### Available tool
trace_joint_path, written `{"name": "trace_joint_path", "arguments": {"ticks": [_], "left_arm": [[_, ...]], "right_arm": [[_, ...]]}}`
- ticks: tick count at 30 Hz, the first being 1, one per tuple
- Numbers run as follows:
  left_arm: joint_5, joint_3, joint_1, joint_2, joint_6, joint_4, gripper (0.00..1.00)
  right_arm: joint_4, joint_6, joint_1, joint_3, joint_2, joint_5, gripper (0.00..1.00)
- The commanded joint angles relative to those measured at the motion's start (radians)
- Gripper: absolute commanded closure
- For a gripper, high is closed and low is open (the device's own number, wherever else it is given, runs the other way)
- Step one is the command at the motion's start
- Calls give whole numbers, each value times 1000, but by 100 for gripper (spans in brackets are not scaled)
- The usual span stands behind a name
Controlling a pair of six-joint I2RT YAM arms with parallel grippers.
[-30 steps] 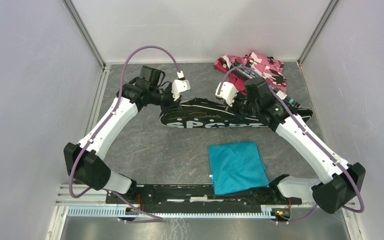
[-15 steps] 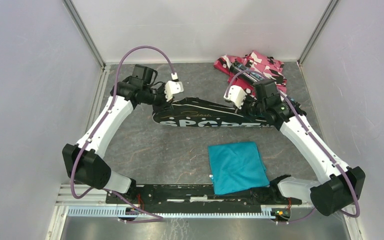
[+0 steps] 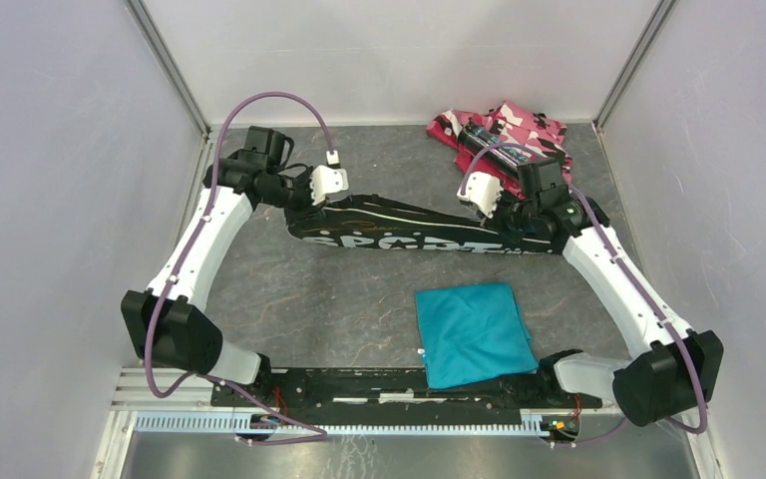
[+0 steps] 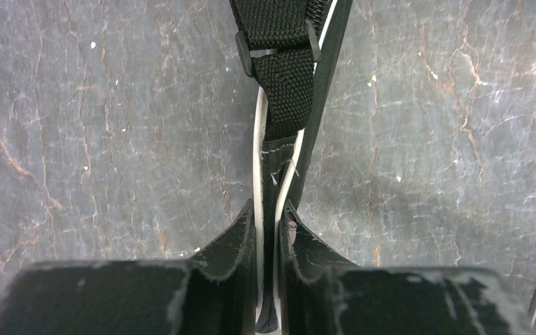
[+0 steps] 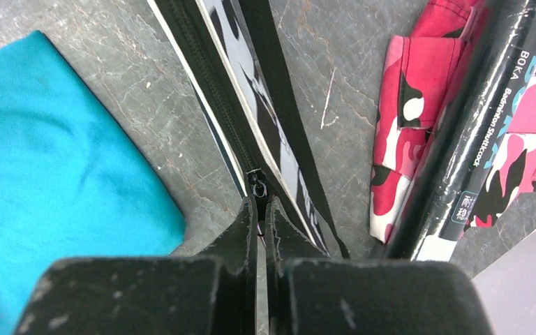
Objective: Pack up the badminton gear
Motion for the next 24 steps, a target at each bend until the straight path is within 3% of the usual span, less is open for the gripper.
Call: {"name": "trace_joint_path", "arguments": {"ticks": [1,24], "left_arm": [[-93,49,59,12,143,-51,98],[-161,83,206,78,324,-108,98]], "right_arm": [[-13,-60,-53,-3,3,37,100],[-31,-170,-208,-35,66,8,100]]}}
